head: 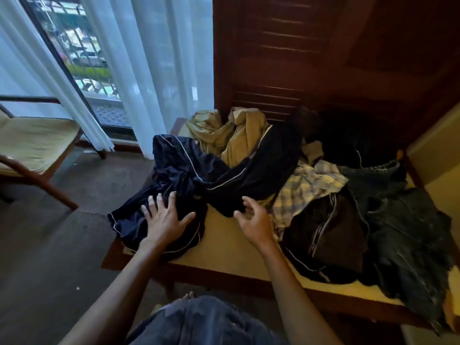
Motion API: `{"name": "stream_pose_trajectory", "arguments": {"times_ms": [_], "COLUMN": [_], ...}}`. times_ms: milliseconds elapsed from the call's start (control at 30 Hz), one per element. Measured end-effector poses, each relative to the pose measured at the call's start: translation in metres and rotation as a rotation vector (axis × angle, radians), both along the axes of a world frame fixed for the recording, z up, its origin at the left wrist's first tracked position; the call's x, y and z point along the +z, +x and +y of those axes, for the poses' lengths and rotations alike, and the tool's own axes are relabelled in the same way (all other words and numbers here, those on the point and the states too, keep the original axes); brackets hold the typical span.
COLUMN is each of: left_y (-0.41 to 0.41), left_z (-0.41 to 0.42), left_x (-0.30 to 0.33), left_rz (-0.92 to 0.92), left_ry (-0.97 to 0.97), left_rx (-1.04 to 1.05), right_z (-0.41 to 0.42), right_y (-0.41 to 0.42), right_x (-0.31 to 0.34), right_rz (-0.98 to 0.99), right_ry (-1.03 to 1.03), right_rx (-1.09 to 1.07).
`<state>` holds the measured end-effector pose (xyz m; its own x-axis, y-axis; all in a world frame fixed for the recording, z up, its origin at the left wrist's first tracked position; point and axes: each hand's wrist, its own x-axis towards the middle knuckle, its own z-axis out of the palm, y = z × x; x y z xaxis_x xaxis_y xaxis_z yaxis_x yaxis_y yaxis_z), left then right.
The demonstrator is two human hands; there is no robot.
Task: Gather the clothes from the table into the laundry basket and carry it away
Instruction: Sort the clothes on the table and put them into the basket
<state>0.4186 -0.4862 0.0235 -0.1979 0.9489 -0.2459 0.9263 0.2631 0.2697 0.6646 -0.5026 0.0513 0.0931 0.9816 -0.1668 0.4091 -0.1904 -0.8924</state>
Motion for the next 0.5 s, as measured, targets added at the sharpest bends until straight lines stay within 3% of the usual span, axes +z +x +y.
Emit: {"name": "stream_pose_trajectory", "arguments": {"times_ms": [133, 333, 500], "left_y": [-0.050, -0.063, -0.089], "left_z": [0.011, 0.002, 0.009], "left_x": [-0.031, -0.050, -0.049], "left_rz": [-0.013, 0.033, -0.109], "left_ry": [-0.304, -0.318, -0.257], "left_rx": [-0.055, -0.193, -0.197], "right_z": [0.029, 0.091, 0.128], "right_y": [-0.051, -0.098, -0.132], "right_x": [0.010, 0.034, 0.000], "right_rz": [-0.042, -0.354, -0.498], "right_ry": [0.032, 0.169, -0.227], "right_rx": [-0.051, 0.013, 0.202]}}
